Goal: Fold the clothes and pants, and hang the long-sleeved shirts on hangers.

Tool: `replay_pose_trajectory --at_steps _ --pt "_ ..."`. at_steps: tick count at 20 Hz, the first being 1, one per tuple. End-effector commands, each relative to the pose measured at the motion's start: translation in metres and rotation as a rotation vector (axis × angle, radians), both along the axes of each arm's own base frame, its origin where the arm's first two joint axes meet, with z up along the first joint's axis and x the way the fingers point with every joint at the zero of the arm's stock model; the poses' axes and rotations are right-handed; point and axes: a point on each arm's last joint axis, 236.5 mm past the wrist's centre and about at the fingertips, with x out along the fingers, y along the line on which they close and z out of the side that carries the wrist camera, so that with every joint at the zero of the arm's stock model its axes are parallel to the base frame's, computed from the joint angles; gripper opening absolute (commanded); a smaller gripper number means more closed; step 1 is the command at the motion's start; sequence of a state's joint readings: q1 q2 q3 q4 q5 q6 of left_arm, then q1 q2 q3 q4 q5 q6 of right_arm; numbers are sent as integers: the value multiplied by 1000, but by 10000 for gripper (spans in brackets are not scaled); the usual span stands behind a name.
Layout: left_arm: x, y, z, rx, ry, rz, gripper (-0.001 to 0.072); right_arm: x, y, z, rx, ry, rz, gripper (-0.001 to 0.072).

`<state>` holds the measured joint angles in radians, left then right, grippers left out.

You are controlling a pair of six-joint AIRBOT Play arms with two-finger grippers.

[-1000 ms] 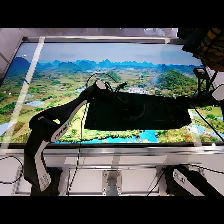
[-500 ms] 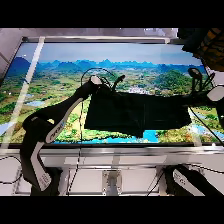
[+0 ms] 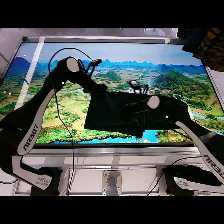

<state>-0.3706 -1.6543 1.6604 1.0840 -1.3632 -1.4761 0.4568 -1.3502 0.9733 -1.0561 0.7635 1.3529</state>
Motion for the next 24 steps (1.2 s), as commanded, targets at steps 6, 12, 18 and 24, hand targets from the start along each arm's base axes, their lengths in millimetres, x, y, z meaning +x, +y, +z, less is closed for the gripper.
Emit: replay_pose_trajectory --at_steps 6,12,18,24 --pt "17 96 -25 224 25 158 81 32 50 -57 -29 53 -36 12" --pt "16 115 -44 235 63 197 82 66 -15 -81 -131 91 -180 12" --pt "9 118 -68 249 103 200 94 93 -81 -86 -203 79 -288 12" --pt "28 113 -73 221 47 231 287 138 -138 -49 -281 -9 -336 12"
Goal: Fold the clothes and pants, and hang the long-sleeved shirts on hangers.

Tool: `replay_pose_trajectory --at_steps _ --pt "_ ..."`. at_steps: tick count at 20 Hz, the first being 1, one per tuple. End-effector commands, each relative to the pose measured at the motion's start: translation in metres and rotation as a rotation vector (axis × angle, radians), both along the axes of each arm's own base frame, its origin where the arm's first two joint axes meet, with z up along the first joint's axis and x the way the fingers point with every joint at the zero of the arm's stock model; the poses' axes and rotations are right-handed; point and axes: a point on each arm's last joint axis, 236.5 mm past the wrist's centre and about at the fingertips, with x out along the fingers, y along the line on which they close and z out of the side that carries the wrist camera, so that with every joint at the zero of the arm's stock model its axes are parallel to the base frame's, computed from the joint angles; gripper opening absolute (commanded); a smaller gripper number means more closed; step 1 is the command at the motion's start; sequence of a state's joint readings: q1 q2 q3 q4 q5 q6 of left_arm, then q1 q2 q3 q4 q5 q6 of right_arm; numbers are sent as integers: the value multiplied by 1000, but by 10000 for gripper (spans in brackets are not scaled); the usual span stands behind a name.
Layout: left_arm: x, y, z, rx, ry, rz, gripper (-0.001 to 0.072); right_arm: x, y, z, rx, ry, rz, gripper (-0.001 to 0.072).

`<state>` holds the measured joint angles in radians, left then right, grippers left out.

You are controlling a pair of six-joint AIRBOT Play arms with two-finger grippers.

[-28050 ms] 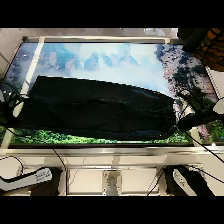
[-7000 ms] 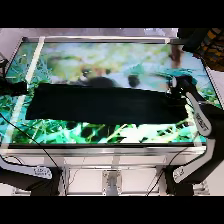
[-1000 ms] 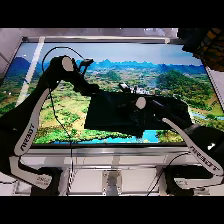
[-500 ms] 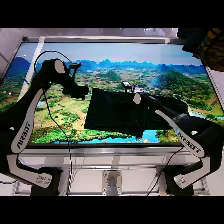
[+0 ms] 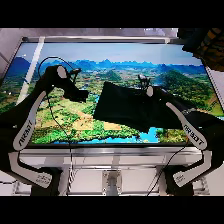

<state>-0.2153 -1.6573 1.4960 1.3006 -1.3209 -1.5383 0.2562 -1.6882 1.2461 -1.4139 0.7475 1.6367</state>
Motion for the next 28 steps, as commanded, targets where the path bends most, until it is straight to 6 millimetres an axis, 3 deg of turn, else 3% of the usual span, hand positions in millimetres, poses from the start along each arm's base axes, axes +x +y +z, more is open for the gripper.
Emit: replay_pose_trajectory --at_steps 1,4,5,6,8,11,14,18,26,27,28 --pt "17 -8 0 -36 -63 22 299 29 -38 34 -83 -51 -13 12" --pt "29 -39 8 -172 -122 -18 325 43 -78 66 -205 -66 -15 12" --pt "32 -51 11 -227 -135 -29 483 45 -93 72 -240 -64 -25 12" --pt "34 -60 10 -270 -135 -24 573 45 -106 75 -268 -54 -37 12" --pt "35 -64 -1 -289 -110 -11 571 35 -132 70 -303 2 -69 12" --pt "38 -61 -20 -278 -86 6 572 23 -154 67 -312 59 -98 13" --pt "50 -66 -34 -304 -98 47 571 20 -151 66 -317 70 -71 13" --pt "48 -92 -45 -432 -55 47 572 20 -151 66 -322 73 -53 13" --pt "42 -107 -56 -457 -21 40 567 19 -150 67 -320 72 -49 14" --pt "39 -111 -59 -455 -15 33 557 20 -150 69 -318 69 -50 14" --pt "37 -114 -62 -454 -8 28 488 20 -149 71 -315 65 -51 14"
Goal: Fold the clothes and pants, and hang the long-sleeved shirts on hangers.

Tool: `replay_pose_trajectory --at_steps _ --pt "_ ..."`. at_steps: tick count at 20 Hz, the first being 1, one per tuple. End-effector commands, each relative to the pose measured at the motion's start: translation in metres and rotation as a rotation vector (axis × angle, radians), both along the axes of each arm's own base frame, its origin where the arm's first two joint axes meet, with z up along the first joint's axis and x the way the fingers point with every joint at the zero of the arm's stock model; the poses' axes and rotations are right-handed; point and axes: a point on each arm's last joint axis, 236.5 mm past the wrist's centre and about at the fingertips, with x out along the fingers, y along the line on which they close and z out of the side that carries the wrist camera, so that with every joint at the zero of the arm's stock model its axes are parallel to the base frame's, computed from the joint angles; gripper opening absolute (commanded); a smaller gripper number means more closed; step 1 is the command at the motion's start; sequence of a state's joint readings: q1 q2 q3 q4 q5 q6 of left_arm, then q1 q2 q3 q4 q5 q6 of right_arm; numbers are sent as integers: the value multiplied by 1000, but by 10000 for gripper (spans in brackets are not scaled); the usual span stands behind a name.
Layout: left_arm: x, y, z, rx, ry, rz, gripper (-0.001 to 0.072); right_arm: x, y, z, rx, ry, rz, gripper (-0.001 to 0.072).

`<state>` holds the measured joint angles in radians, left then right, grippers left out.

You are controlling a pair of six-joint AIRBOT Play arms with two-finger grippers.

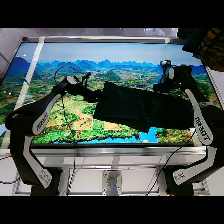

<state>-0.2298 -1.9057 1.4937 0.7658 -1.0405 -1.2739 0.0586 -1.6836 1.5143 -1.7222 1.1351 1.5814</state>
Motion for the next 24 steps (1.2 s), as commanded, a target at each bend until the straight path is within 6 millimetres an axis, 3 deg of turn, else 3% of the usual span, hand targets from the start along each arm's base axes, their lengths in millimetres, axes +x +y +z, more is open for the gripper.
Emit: replay_pose_trajectory --at_steps 1,5,6,9,12,14,17,19,21,24 --pt "-8 -14 -8 -9 17 -24 396 1 2 6 8 -13 1 14" --pt "-14 -23 -13 -9 27 -42 117 2 2 20 10 -43 3 13" --pt "-16 -25 -12 -17 35 -46 18 2 2 24 11 -49 3 14" --pt "-35 -5 6 -47 113 -104 14 -2 1 36 9 -58 6 14" --pt "-44 61 59 -40 163 -78 13 -13 -1 47 1 -40 17 14" --pt "-47 112 113 -22 136 12 12 -18 -1 53 3 -33 17 14" --pt "-82 163 191 -13 65 53 13 -23 11 54 50 -20 27 14" --pt "-98 180 225 -1 11 105 12 -24 21 54 96 -16 28 14" --pt "-112 183 251 9 -44 132 13 -27 30 56 133 -11 31 14" --pt "-128 160 278 -60 -77 94 13 -34 33 54 138 22 60 14"
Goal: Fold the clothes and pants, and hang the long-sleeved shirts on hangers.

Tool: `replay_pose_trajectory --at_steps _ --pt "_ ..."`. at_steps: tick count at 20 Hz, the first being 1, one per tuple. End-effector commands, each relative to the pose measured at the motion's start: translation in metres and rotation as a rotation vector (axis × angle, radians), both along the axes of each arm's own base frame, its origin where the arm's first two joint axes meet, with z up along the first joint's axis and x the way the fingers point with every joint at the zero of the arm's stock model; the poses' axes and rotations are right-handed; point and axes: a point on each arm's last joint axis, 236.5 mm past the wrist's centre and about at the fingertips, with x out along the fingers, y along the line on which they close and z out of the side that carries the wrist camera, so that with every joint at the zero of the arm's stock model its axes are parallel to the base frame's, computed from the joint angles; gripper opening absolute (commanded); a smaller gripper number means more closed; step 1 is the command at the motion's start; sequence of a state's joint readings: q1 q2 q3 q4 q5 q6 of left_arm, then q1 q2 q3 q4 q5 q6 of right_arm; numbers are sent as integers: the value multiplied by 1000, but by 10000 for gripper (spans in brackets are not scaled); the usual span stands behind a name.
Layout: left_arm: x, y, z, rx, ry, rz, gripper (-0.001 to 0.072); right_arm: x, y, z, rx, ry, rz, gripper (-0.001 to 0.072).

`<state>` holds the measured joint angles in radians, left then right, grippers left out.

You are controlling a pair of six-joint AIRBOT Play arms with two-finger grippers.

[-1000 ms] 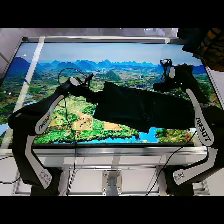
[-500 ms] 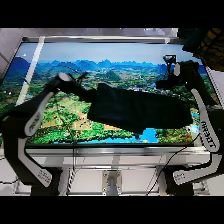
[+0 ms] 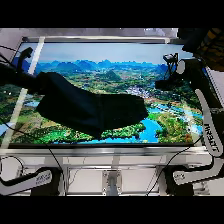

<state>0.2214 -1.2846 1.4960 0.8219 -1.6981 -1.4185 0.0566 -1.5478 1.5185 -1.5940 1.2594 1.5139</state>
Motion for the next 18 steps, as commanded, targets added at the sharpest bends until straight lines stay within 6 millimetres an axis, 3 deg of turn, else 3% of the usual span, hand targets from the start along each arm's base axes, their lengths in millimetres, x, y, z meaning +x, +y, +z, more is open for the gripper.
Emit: replay_pose_trajectory --at_steps 1,3,5,8,11,15,18 --pt "-24 -25 42 -101 -38 -29 13 -8 9 0 28 33 33 14" --pt "-20 -58 55 -183 -72 -76 12 -9 10 0 36 35 38 14" --pt "-16 -93 49 -199 -76 -128 13 -10 11 1 39 34 41 14" --pt "-18 -151 17 -209 20 -219 13 -10 11 1 39 35 42 14" --pt "-5 -202 -25 -218 106 -214 13 -11 12 0 37 42 54 14" --pt "12 -270 -51 -312 99 -186 14 -12 12 0 34 45 64 14" --pt "22 -304 -72 -334 79 -146 15 -12 13 0 41 46 64 14"
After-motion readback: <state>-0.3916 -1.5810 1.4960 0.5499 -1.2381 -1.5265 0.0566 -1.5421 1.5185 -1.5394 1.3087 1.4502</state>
